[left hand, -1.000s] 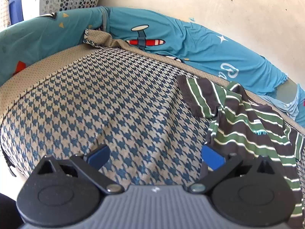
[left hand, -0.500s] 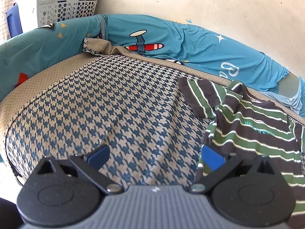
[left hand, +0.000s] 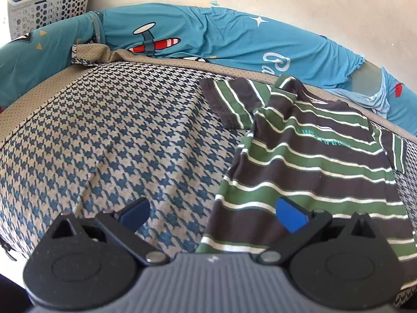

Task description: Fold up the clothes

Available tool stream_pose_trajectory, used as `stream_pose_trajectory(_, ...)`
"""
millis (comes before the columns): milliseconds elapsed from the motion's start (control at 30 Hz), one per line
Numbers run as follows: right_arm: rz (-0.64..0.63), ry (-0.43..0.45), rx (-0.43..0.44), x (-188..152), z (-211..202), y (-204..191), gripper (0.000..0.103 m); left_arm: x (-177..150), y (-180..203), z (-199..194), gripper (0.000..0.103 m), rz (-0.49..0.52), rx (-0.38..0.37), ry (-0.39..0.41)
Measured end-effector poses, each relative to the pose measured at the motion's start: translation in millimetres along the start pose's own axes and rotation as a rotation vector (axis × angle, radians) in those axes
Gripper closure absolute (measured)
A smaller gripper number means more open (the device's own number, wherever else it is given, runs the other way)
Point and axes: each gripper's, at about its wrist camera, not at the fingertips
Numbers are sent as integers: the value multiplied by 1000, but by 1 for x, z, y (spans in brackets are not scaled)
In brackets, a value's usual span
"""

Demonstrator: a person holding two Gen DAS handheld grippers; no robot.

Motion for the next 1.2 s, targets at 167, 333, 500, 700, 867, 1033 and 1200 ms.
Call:
stream_pose_trajectory(167, 118, 8, -68, -8, -15, 26, 75, -8, 18, 7, 0, 44, -35, -40)
stream_pose_trajectory(333, 164, 27, -126, -16, -33, 39, 74, -17, 36, 12, 0, 112, -60, -74)
stream_pose_trajectory(500, 230, 23, -176, -25, -48, 51, 68, -24, 51, 14, 0, 158, -81, -96)
stream_pose_trajectory(700, 356, -5, -221, -40, -62, 71, 68, -29, 60, 13, 0, 175, -96, -103)
stream_pose_trajectory(867, 483, 39, -236, -49, -77, 91, 68, -33, 68, 9, 0, 196, -107, -98)
stream_pose_trajectory(1033, 617, 99, -243, -58, -92, 112, 68, -35, 76, 7, 0, 214, -121, -98)
stream_pose_trajectory(1200, 750, 159, -248, -67, -107, 132, 68, -37, 82, 6, 0, 235, -132, -94)
Point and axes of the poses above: each gripper's, at about its wrist camera, not at the fingertips, and z roughly the way its jaws point, y to its right, x to its top, and after that the axes turned 6 degrees about x, right-handed
